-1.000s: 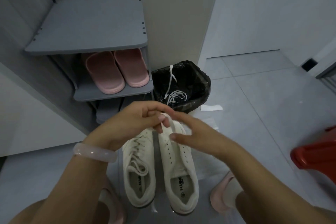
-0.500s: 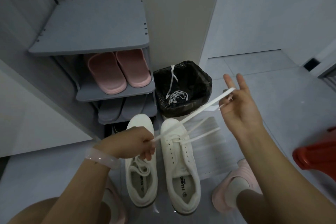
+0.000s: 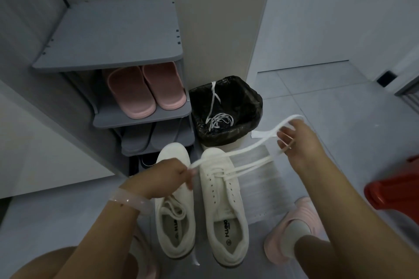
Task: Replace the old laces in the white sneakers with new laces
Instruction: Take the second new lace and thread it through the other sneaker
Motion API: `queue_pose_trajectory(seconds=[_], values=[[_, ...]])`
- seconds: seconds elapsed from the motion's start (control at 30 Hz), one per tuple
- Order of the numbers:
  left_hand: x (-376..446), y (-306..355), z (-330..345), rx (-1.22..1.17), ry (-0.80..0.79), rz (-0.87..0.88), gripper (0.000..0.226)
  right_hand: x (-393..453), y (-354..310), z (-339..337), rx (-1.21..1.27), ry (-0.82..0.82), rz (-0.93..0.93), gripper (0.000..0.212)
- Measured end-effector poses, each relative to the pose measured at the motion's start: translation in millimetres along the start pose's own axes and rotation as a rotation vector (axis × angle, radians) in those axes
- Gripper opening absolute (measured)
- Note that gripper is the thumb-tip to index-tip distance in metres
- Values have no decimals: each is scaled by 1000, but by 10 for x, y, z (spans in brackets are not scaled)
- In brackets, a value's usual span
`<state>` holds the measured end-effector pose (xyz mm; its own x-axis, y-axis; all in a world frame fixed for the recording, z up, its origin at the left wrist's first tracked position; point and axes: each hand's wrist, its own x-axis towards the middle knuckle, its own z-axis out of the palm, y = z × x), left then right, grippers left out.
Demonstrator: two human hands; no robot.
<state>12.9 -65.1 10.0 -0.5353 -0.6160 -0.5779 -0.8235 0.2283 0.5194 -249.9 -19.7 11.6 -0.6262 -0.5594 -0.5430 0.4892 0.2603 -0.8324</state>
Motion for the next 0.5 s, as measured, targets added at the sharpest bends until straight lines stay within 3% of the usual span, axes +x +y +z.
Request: queue_pose_trajectory(seconds=[0.07, 0.17, 0.3, 0.37, 0.5], values=[[94, 43, 74, -178, 100, -5, 41, -39, 113, 55, -380, -67, -123, 32], [198, 112, 219, -358, 8, -30, 35, -157, 317, 157, -801, -217, -359, 38], [309, 120, 377, -185, -5, 30, 32, -237, 565, 222, -1248, -487, -388, 30], [365, 104, 439, -177, 91, 53, 36, -273, 637, 213, -1378, -566, -368, 28], [409, 103, 499, -469, 241, -16, 14, -278, 734, 181, -1455, -588, -372, 24]])
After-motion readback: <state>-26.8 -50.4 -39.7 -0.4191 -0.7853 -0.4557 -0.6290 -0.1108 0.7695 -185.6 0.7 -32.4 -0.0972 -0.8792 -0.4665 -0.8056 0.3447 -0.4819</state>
